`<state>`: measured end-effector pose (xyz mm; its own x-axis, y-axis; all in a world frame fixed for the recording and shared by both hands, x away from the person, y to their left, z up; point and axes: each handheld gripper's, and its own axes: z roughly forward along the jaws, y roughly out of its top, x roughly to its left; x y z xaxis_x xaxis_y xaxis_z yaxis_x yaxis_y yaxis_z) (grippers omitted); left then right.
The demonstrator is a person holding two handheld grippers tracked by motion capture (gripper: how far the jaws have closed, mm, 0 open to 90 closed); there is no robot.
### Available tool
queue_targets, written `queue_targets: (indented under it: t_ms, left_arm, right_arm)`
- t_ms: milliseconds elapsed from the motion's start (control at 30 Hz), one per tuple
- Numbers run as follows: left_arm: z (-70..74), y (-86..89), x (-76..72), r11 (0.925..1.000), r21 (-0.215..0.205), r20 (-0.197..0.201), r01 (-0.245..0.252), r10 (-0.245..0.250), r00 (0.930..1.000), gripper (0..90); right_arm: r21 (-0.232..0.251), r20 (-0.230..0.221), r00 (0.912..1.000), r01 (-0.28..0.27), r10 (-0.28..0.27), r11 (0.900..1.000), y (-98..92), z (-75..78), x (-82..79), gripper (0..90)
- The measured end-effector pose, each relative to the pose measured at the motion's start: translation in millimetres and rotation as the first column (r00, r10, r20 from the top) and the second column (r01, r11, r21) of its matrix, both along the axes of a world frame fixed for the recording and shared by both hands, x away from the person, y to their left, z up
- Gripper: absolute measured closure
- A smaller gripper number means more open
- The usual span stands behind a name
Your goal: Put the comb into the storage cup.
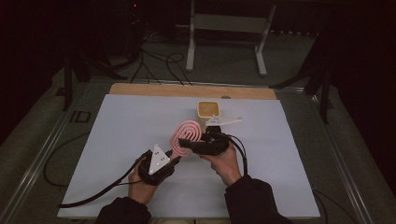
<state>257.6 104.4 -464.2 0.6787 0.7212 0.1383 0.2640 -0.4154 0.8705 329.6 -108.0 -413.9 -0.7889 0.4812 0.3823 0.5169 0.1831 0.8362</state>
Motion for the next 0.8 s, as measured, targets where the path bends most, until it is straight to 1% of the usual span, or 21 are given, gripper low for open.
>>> queue_targets:
  t_ms: [167,300,467,600,633,700,733,767,800]
  left_arm:
    - [-0.9,-0.1,0.7,1.0000,-0.001,-0.010,0.001,-0.001,1.0000,70.1]
    - [-0.6,0.4,0.8,1.0000,-0.006,-0.011,0.000,0.000,0.9999,70.1]
    - [0.2,0.8,0.6,1.0000,-0.007,-0.007,0.002,-0.002,1.0000,69.9]
    - [0.4,0.9,0.2,1.0000,-0.006,-0.002,0.001,-0.001,1.0000,68.4]
    - [0.1,1.0,0.3,1.0000,-0.004,-0.001,0.000,0.000,1.0000,67.3]
    - [-1.2,1.2,0.9,1.0000,0.004,-0.005,-0.002,0.002,1.0000,61.8]
    - [-1.6,1.2,0.7,1.0000,0.002,-0.005,-0.004,0.004,1.0000,57.9]
    - [-2.2,1.1,0.5,1.0000,-0.004,-0.003,-0.007,0.007,1.0000,56.0]
    - [-2.4,1.1,0.3,0.9999,-0.010,-0.002,-0.007,0.007,1.0000,51.3]
  right_arm:
    - [0.010,-0.035,0.9992,-0.021,0.022,1.000,1.6,-0.1,0.0,61.0]
    - [0.036,-0.072,0.9971,-0.023,0.026,0.999,3.0,0.3,-0.4,62.7]
    - [0.049,-0.087,0.9960,-0.019,0.024,0.999,2.9,0.5,0.0,63.1]
    - [0.066,-0.087,0.9959,-0.019,0.025,0.998,3.1,0.0,0.2,63.4]
    - [0.067,-0.085,0.9961,-0.019,0.025,0.998,3.6,0.0,0.2,63.5]
    - [0.069,-0.076,0.9969,-0.015,0.021,0.997,4.5,0.2,-0.1,63.6]
    - [0.074,-0.071,0.9974,-0.007,0.013,0.997,5.1,0.1,-0.3,63.6]
    - [0.075,-0.068,0.9976,-0.005,0.010,0.997,5.3,0.0,-0.3,63.6]
    - [0.080,-0.067,0.9978,0.001,0.004,0.997,5.5,0.2,-0.4,63.7]
